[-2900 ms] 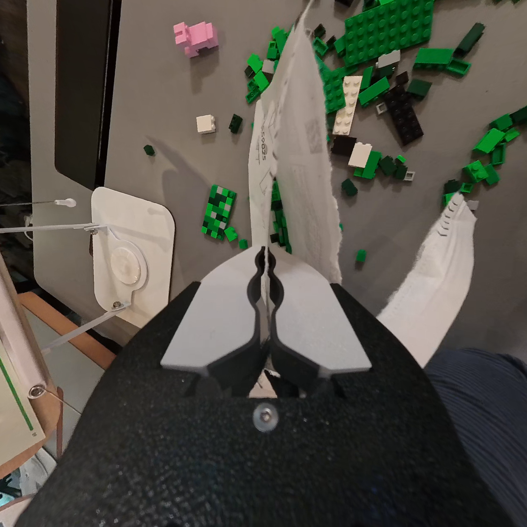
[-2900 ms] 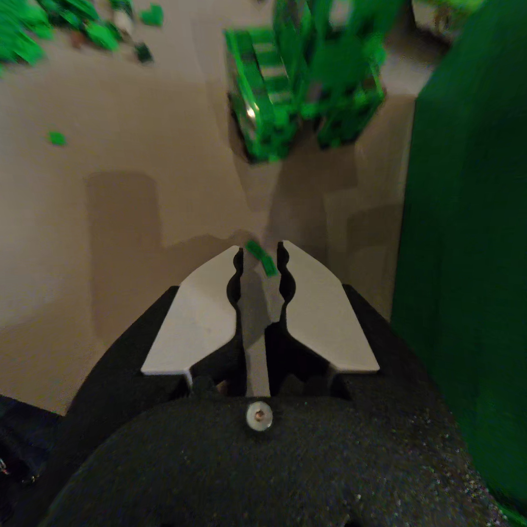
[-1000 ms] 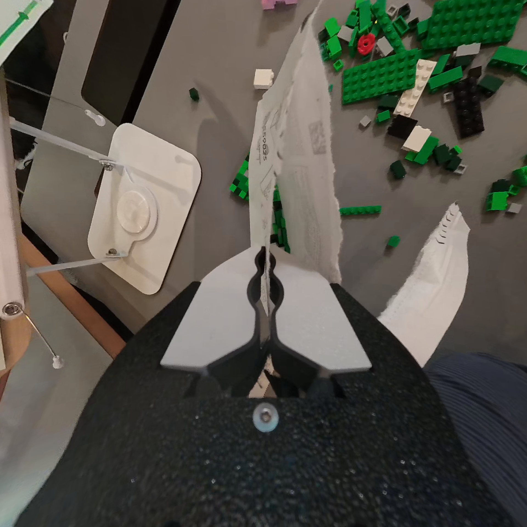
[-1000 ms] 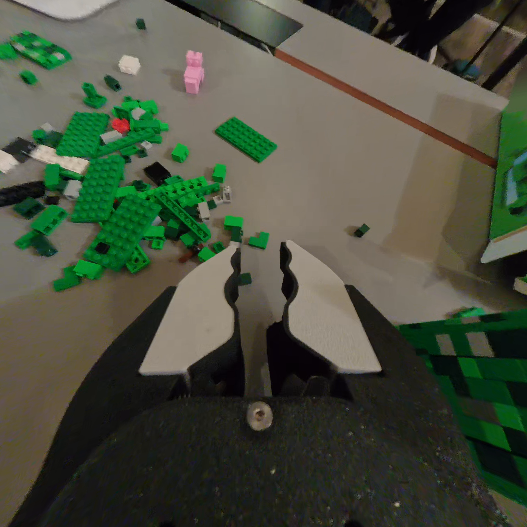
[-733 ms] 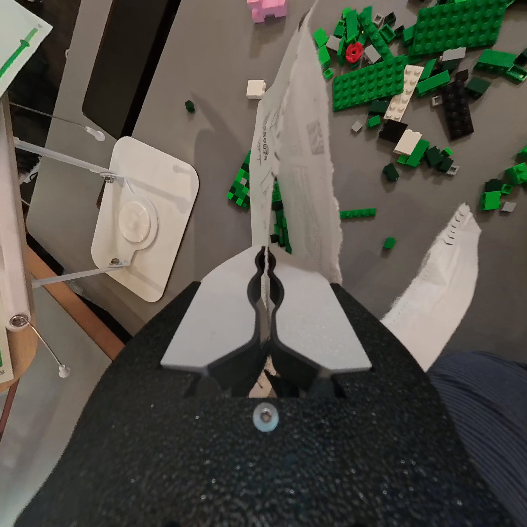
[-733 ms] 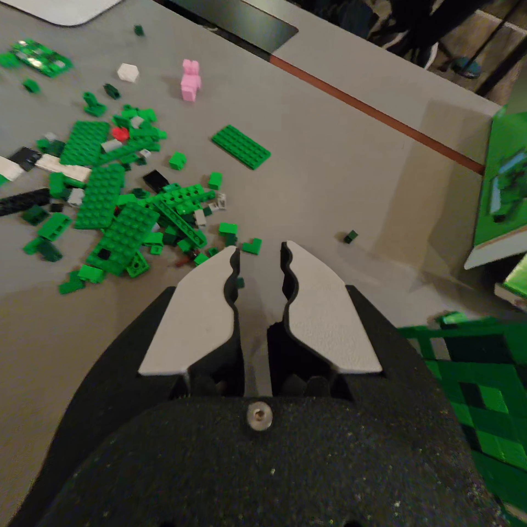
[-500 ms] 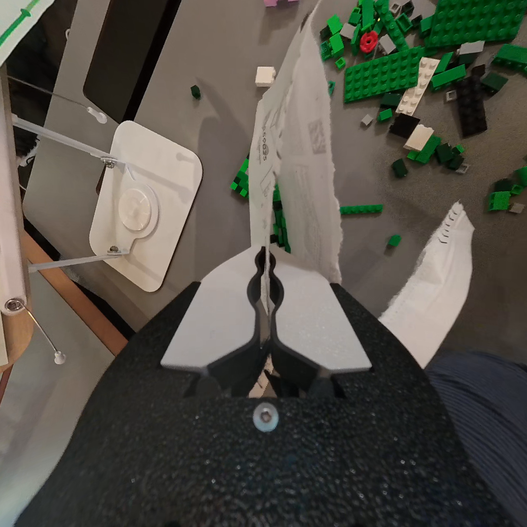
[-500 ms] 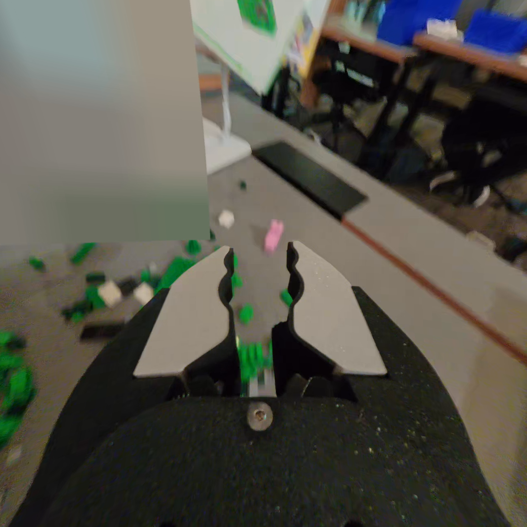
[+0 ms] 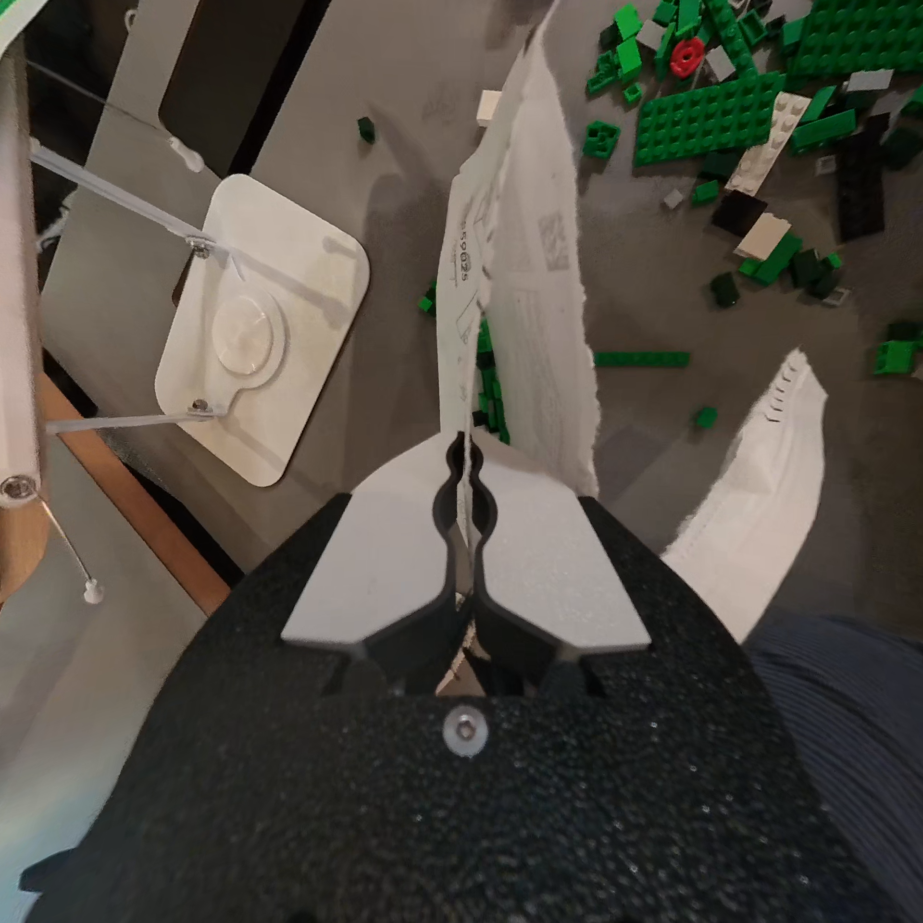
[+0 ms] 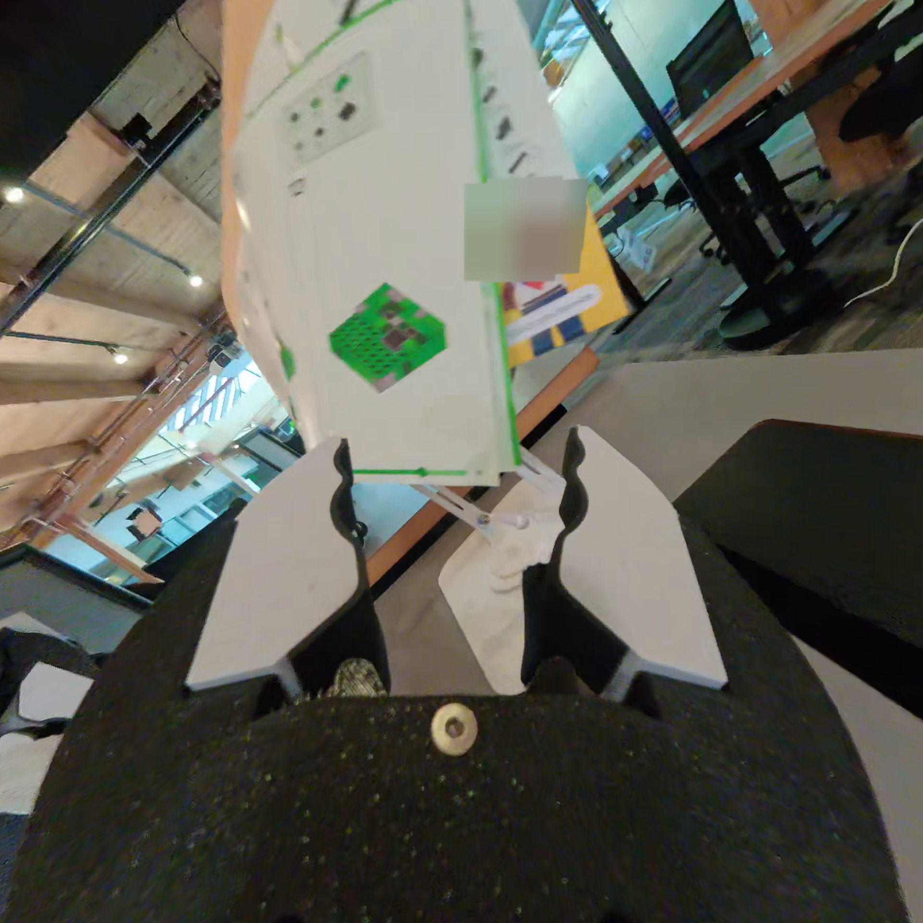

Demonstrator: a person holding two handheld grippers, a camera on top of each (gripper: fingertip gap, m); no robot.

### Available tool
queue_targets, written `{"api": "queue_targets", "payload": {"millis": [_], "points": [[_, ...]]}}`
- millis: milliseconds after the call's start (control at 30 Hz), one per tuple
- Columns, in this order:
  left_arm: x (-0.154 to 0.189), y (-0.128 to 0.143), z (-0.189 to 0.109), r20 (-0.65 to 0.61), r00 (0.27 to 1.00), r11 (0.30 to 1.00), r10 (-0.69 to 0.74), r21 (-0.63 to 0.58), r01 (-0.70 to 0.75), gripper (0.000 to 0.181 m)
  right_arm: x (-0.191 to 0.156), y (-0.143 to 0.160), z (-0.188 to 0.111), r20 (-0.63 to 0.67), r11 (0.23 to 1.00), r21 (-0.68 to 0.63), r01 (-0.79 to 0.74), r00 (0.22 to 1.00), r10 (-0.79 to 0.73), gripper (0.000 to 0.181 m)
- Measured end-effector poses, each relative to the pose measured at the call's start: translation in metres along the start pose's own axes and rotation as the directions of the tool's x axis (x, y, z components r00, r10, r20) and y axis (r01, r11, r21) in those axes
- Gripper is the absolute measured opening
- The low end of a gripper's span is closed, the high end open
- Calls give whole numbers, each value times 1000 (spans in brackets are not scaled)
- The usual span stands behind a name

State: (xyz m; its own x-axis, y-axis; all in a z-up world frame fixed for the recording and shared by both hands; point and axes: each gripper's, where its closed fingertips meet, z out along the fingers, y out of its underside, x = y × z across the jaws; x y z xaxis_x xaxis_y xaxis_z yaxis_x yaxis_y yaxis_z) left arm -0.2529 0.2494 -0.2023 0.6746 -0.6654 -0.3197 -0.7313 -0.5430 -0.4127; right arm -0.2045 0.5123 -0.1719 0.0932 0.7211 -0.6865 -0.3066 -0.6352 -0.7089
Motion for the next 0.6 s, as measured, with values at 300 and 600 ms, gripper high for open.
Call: {"api": "queue_targets", "payload": {"millis": [300, 600], "points": [[-5, 6, 1, -12, 999, 999, -36, 2, 36, 0, -19, 2, 25, 315, 974, -167, -152, 928, 199, 51], [-2, 2, 2, -22, 1000, 1000, -20, 7, 20, 0, -30, -14, -9, 188, 967, 17, 253, 949, -251, 1]]}}
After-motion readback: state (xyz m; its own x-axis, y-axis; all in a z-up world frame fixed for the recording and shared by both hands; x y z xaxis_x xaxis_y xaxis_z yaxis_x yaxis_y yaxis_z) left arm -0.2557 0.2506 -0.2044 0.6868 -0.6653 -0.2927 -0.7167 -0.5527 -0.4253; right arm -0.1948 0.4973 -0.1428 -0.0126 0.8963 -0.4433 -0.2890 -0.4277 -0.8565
